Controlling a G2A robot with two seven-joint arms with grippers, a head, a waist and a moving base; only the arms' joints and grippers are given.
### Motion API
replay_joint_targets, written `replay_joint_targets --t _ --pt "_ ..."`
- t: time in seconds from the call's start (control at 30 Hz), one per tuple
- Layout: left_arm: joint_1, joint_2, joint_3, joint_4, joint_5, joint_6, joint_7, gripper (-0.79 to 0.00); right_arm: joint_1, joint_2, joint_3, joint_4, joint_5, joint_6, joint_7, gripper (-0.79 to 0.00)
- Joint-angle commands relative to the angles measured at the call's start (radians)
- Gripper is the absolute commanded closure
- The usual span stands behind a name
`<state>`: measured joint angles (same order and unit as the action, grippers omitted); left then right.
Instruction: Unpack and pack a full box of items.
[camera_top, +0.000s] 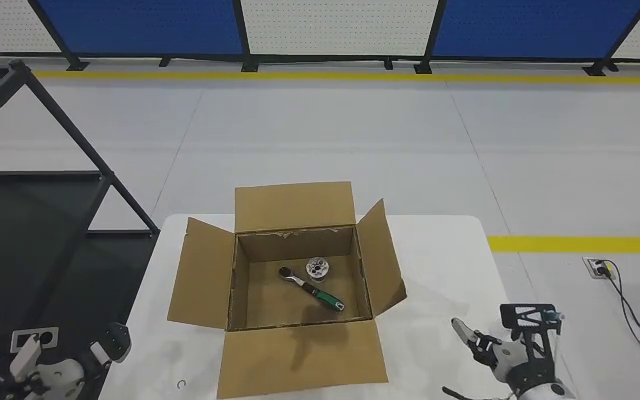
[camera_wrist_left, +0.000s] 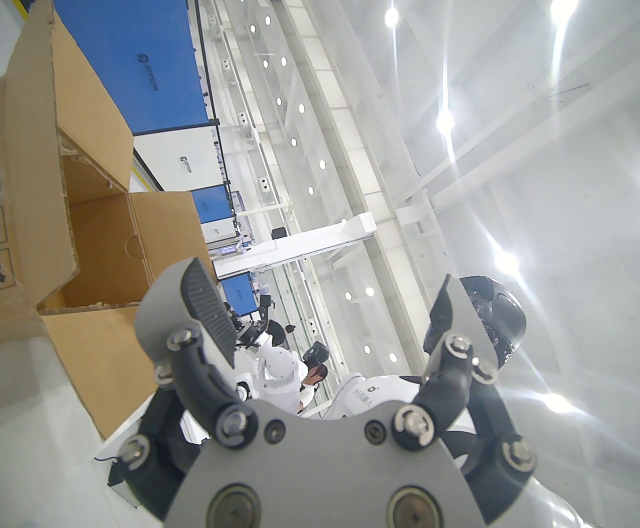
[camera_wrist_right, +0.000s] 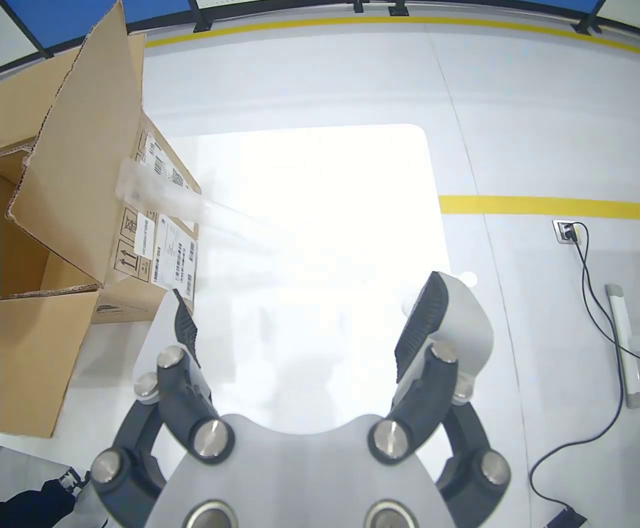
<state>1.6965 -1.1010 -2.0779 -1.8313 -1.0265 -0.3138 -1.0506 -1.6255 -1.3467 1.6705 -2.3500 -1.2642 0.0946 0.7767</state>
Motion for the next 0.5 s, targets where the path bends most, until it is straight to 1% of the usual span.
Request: replay_joint_targets --t 0.0,0.37,0.4,0.47 --pt "0.000 0.000 0.000 0.000 0.000 0.000 0.000 -0.785 0.000 0.000 0.000 0.000 0.000 0.000 0.000 -0.785" --pt "0.000 0.000 0.000 0.000 0.000 0.000 0.000 -0.785 -0.001 0.000 -0.002 0.005 -0.002 -0.004 -0.004 -0.785" --pt "0.000 0.000 0.000 0.000 0.000 0.000 0.000 -0.785 -0.001 0.001 -0.009 0.023 -0.009 -0.015 -0.019 -0.785" --pt "0.000 0.000 0.000 0.000 0.000 0.000 0.000 -0.785 0.014 0.000 0.001 0.060 -0.009 0.018 -0.062 -0.785"
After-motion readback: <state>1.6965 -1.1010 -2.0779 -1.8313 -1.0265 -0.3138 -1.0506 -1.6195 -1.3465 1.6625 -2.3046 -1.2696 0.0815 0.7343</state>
